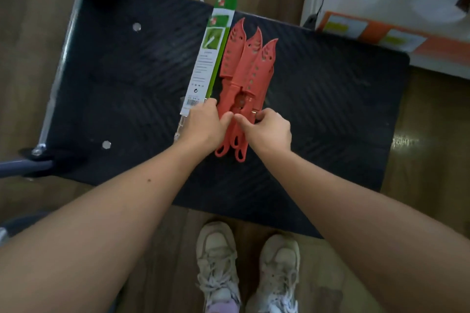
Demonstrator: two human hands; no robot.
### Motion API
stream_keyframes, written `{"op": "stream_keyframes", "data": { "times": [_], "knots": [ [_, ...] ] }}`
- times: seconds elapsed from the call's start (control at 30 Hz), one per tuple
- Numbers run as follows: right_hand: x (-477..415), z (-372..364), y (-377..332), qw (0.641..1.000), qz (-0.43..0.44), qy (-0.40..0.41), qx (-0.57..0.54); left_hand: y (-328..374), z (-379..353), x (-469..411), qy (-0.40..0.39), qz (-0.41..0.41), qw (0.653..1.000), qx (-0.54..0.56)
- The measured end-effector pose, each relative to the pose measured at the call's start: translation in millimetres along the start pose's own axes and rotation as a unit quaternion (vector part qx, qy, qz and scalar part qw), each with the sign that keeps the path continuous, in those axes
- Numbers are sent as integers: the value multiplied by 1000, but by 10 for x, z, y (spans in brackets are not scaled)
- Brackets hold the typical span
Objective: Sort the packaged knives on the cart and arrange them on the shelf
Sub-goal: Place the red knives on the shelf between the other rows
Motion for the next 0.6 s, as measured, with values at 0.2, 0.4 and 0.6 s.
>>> {"op": "stream_keyframes", "data": {
  "times": [0.2,0.4,0.6],
  "knots": [
    [-201,-93,7,999,15,29,-32,37,-25,-229,46,6,998,-31],
    [-150,203,-22,1000,7,-7,-11,15,144,-94,36,60,996,60],
    [411,1010,-539,996,-4,32,-83,469,962,544,46,28,988,143]
  ]
}}
Point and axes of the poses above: each hand's wrist, its own x-axis away from the middle knuckle, its own z-axis out of the back of the hand, y = z × x, the point moved 6 cm from there along -x, towards the middle knuckle, and after that the axes turned 12 degrees about -x, right-handed, at the moved point
